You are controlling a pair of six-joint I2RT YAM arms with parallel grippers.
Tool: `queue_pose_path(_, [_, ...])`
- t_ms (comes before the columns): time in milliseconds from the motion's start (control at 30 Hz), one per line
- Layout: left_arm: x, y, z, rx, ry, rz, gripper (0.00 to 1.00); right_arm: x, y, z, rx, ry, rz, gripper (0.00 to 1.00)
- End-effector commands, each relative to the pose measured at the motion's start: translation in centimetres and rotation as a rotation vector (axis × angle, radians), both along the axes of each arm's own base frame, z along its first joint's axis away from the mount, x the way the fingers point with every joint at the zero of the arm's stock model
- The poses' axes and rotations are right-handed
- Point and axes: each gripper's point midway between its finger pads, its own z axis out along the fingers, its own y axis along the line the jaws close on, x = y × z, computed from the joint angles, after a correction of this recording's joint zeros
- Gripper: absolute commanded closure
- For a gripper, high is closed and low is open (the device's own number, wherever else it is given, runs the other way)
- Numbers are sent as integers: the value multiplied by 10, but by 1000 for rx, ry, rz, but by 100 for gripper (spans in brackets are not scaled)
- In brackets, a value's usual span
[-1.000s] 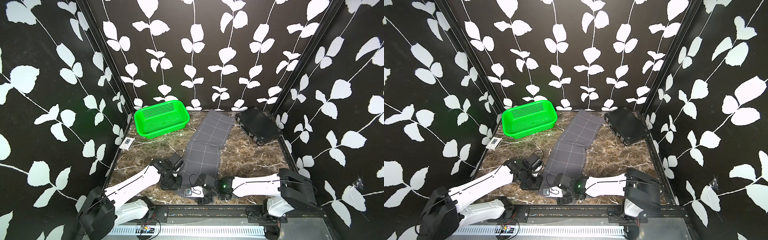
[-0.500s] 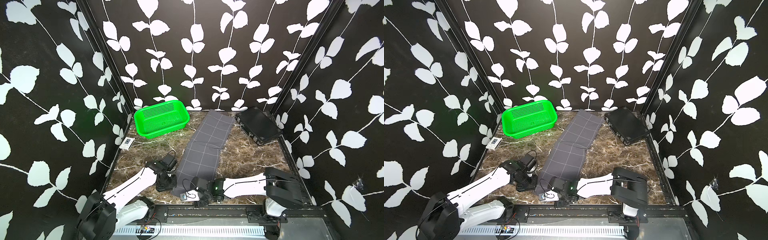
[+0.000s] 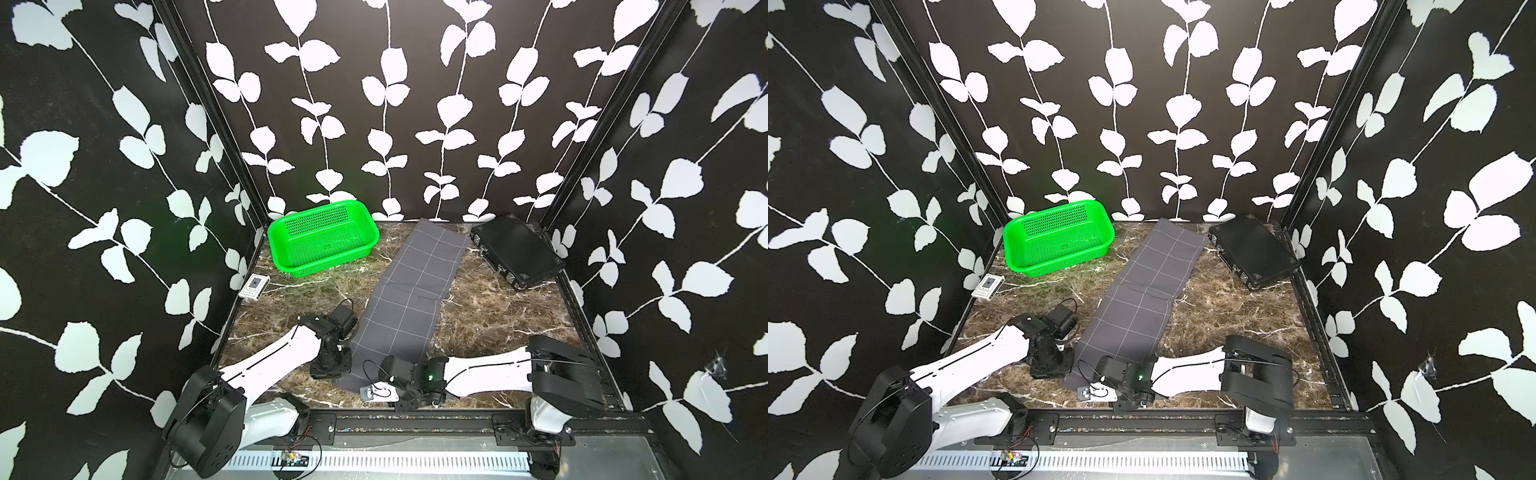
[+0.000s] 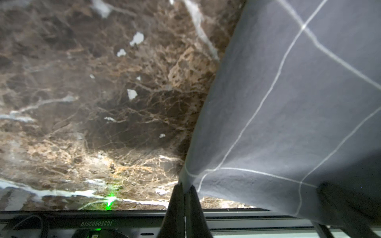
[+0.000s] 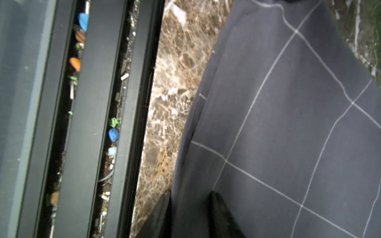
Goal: Roll up the pillowcase
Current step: Roll the pillowcase at the center of the board.
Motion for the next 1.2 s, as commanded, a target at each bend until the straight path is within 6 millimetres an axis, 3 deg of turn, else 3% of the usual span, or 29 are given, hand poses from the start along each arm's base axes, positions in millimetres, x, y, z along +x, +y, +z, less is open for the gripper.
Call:
queue_pose_path(0, [4, 6, 5, 37, -5, -21, 100, 0, 3, 15, 10, 1, -13, 76])
queue_pose_path(200, [10, 6, 12, 55, -17, -55, 97, -4, 11, 23, 51, 52, -30, 100])
queue_pose_path(533, [24, 0, 28, 48, -61, -87, 82, 9, 17, 44, 164, 238, -168, 100])
queue_pose_path(700, [40, -6, 45, 35, -114, -104, 64, 24, 15, 53, 226, 360, -293, 100])
queue_pose_path(833, [54, -10, 64, 49, -153, -144, 52, 41, 7, 49, 257, 460, -413, 100])
queue_pose_path(867, [56, -9, 67, 54, -157, -150, 49, 44, 6, 57, 286, 473, -427, 100])
queue_pose_path(1000, [56, -11, 78, 39, -170, -150, 42, 58, -6, 57, 310, 534, -520, 100])
queue_pose_path(1167, [44, -15, 79, -24, -167, -85, 37, 73, -22, 50, 325, 581, -639, 100])
